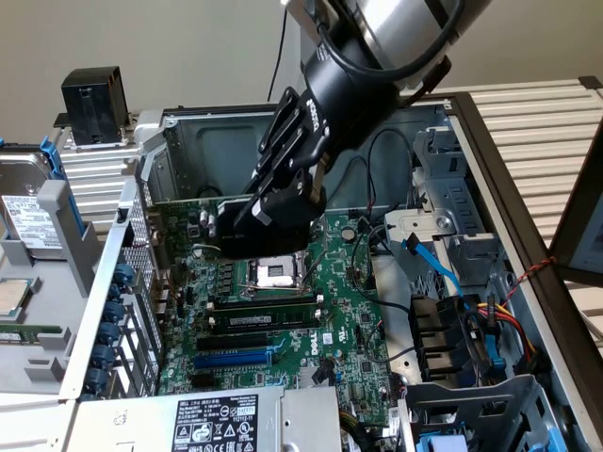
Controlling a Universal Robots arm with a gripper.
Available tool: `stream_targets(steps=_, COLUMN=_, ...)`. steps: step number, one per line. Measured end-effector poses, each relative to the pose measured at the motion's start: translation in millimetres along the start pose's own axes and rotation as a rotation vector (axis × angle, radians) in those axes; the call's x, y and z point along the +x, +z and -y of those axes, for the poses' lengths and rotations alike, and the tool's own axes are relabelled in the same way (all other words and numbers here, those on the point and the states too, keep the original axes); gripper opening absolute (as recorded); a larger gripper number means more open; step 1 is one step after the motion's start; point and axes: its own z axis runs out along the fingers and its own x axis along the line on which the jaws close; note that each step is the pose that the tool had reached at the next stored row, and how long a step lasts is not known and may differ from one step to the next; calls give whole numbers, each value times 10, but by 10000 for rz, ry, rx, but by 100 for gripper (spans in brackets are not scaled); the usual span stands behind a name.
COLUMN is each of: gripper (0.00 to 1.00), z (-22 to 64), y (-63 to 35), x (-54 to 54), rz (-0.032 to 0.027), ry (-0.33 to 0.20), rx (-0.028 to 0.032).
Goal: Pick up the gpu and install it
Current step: 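Insert the gpu into the slot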
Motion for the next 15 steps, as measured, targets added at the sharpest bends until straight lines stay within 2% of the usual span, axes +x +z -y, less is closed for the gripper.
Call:
stream_targets(steps=2, gripper=27, z=2, y=1, x=-7, rz=-221, ry=183, rx=-16)
stream_targets(steps=3, gripper=27, z=5, y=3, x=-14, rz=-313, ry=254, rx=-23)
stream_targets(steps=4, gripper=27, z=11, y=10, x=-28, rz=-366, ry=280, rx=-23)
stream_targets(steps=8, gripper=27, z=59, y=56, x=-46, rz=-442, ry=217, rx=-22)
stream_targets(steps=15, gripper=27, z=115, y=177, x=-50, rz=-538, ry=126, rx=-17)
